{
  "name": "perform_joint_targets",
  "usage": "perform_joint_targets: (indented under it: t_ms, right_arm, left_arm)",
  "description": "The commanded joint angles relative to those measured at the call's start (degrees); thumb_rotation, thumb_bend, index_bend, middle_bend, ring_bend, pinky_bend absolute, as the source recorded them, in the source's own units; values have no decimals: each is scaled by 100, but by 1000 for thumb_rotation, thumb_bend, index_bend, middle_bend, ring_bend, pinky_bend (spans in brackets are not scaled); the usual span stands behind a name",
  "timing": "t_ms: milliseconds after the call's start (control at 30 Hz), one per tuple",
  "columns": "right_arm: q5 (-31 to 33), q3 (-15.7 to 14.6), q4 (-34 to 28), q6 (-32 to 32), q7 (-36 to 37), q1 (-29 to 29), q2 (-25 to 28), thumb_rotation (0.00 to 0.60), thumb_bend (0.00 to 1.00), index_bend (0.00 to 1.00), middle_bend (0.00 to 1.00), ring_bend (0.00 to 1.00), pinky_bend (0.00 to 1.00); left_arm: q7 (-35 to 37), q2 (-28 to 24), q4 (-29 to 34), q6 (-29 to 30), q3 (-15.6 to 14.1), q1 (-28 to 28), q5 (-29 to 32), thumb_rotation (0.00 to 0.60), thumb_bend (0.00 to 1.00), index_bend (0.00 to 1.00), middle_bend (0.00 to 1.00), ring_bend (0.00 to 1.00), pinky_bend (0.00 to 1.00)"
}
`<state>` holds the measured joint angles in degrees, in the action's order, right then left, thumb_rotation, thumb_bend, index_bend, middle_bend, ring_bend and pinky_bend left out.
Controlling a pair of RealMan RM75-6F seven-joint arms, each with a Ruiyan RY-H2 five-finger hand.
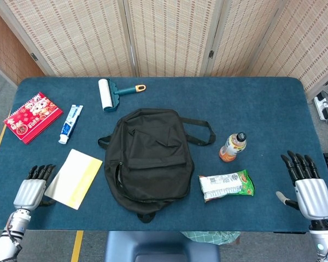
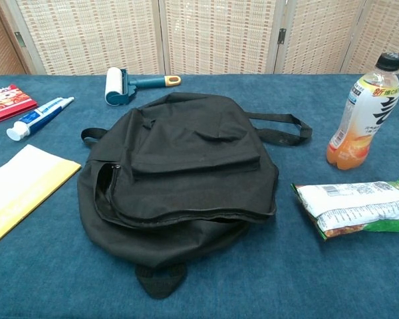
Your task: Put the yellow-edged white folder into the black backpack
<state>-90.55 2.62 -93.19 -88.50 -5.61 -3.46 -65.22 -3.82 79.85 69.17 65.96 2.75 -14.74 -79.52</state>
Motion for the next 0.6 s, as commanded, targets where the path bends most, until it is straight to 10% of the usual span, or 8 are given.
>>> perform_joint_targets:
  t_ms: [33,300,600]
  right_arm:
    - [-1,-3,-13,-19,-3,14,11,600,43,0,64,18,0]
    - [-50,-7,-18,-54,35,25,25,600,42,0,64,19,0]
    - [-79,-46,62,39,89,-7,-45,600,44,0,64,19,0]
  left_arm:
    - [104,150,-448,-361,294,-259,357,600,117,89,108,94,28]
    - [210,213,-824,-337,684,-295,904,600,116,117,134,109,30]
    - [-26,-3,554,591,147,42,17,600,118,146,156,124,30]
